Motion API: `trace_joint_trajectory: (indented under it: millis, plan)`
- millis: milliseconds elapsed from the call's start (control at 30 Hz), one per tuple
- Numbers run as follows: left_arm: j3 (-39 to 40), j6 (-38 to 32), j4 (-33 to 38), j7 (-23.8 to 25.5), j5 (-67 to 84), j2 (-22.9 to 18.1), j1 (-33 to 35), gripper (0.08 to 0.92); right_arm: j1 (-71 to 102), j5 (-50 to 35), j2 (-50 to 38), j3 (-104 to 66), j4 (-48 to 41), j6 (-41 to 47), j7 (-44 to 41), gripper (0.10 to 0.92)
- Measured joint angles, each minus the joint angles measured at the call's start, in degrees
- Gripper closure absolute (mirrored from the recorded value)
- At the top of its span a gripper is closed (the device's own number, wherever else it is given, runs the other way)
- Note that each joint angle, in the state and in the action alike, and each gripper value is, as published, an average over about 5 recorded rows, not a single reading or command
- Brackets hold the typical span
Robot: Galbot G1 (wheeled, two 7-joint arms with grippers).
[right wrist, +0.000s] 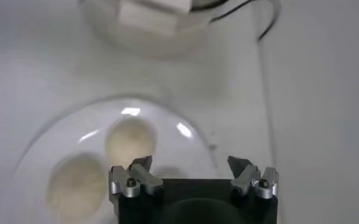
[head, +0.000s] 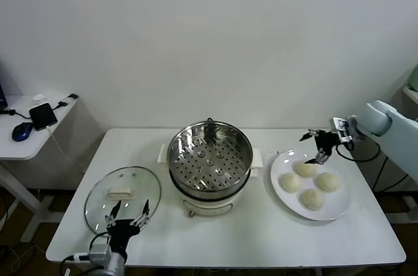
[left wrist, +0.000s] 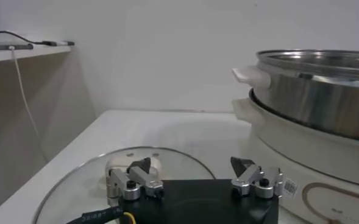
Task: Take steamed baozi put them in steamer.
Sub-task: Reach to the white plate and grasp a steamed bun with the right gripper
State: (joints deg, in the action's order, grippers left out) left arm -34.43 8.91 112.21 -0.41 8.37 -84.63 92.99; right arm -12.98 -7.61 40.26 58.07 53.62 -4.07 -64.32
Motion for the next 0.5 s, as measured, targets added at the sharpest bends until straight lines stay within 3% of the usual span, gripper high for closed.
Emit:
trace_joint_trajectory:
  millis: [500]
  plan:
    - [-0.03, -0.44, -0.61, -0.04, 0.39, 0.15, 0.68, 0.177, 1.38, 3.09, 10.11, 4.46, -13.08, 3.56, 1.28, 0.203]
